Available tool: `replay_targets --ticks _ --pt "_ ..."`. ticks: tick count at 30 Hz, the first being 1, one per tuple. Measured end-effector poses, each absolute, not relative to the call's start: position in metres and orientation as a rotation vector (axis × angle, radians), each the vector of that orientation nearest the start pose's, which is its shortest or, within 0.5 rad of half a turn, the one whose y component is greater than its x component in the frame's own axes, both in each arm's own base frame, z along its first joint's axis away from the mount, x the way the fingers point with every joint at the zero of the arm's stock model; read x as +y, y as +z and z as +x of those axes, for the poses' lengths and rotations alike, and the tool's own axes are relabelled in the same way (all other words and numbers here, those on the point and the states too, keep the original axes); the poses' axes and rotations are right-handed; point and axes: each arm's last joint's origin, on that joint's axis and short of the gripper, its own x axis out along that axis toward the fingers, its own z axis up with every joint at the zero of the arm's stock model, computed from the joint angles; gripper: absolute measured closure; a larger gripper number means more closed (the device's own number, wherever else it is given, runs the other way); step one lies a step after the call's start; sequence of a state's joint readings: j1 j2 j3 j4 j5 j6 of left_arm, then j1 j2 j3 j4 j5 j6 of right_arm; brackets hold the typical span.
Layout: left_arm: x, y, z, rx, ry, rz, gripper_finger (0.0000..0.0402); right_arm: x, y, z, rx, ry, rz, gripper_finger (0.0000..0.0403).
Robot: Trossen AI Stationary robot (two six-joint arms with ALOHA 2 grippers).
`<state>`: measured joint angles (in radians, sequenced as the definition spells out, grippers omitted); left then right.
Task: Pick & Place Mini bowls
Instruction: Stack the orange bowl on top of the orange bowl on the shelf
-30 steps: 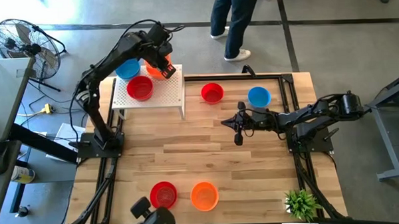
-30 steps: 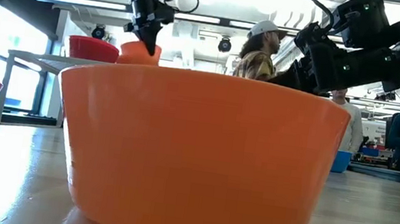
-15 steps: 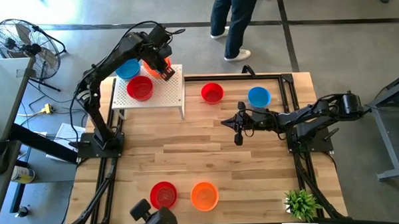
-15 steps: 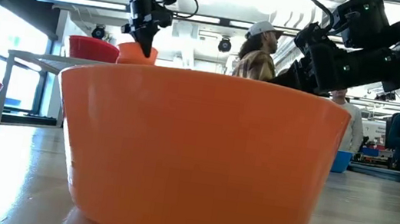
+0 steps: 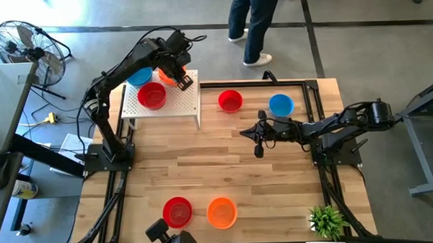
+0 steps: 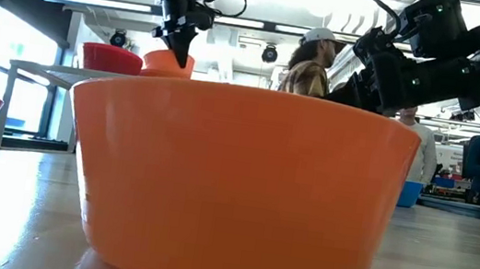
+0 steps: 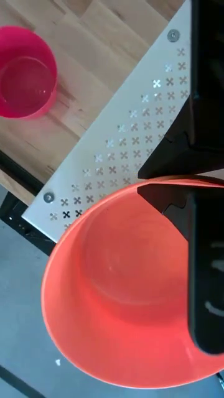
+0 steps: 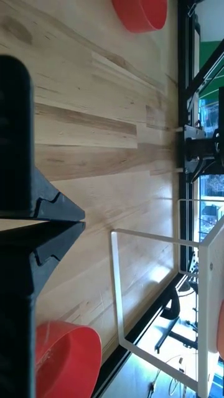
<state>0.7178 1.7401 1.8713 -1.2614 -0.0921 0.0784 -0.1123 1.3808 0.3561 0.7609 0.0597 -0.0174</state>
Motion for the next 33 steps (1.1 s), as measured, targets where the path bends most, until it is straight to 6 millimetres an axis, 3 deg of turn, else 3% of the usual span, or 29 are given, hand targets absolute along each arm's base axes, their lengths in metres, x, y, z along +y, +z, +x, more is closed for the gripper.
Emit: replay_targets --ticks 6,19,26,33 --pt "0.2262 0.3677 0.2542 1.132 0.671 -0.291 0.0377 -0.0286 0.1593 0.2403 0.265 -0.161 -0.009 0.0403" --pt "0.2265 0.3680 0.2546 1.127 0.674 -0.287 0.0277 -0.0286 0.1593 0.2403 0.265 -0.161 -0.010 0.0403" --pt "0.2246 0.3678 0.2532 1.141 0.671 -0.301 0.0289 -0.0286 0.1593 0.2403 0.265 -0.161 -0.010 0.0403" --pt "0.2208 0.3711 0.2483 1.160 0.657 -0.290 0.0352 -0.0286 0.1593 0.2403 0.266 -0.161 -0.011 0.0403"
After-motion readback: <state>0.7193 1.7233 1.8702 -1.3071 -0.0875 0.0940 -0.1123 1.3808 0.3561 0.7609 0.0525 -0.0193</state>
